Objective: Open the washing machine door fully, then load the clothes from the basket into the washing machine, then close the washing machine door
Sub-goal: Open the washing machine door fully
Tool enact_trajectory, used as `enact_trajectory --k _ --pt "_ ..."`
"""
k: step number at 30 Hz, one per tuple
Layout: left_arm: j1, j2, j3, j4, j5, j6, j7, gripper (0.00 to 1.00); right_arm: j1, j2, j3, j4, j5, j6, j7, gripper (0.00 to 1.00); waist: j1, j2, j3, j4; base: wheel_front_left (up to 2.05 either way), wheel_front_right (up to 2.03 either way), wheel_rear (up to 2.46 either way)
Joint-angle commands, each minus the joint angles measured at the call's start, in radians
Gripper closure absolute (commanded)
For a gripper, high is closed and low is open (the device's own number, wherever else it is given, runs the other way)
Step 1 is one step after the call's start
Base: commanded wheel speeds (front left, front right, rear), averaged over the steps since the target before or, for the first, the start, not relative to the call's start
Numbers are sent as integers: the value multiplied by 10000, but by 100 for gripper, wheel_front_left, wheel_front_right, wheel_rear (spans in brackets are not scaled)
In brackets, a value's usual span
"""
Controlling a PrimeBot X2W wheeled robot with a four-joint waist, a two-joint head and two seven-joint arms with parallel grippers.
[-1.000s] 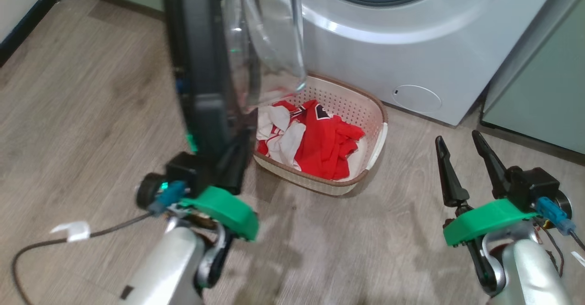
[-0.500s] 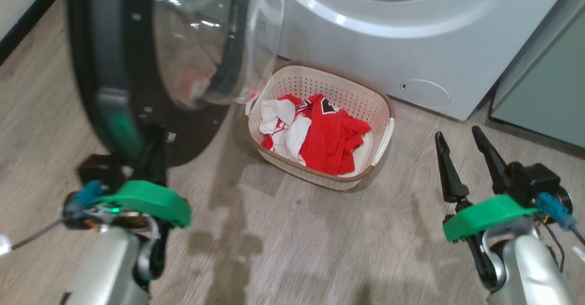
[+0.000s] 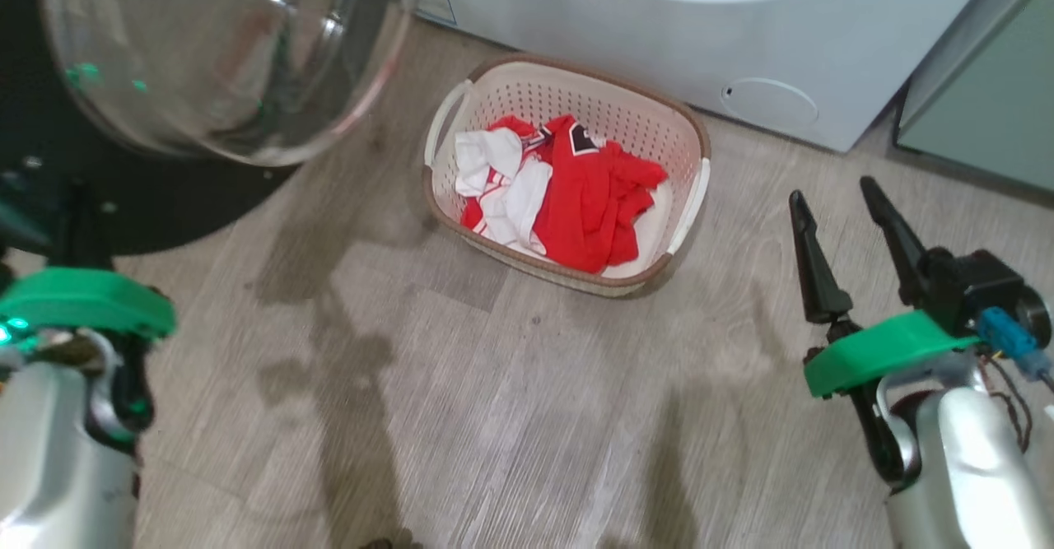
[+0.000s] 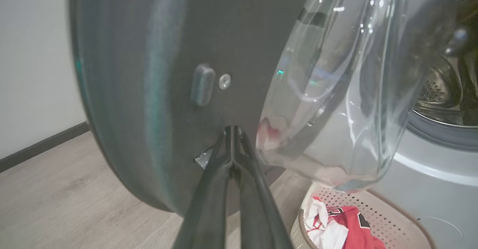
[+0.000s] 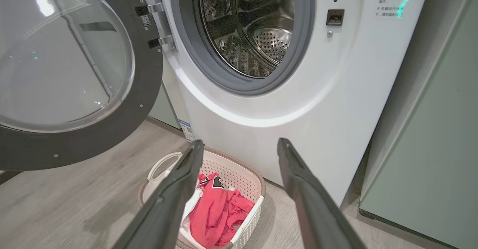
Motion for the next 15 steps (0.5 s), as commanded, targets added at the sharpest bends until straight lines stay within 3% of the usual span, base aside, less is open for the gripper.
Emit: enact_trajectory --k 1,15 --pt "-513 519 628 -75 -168 -87 -135 100 -329 20 186 -449 -145 0 43 0 -1 0 188 -50 0 0 0" --pt "-2379 1286 2217 2289 -343 -978 -209 100 -696 20 296 -676 -335 0 271 0 -1 0 743 -132 0 0 0"
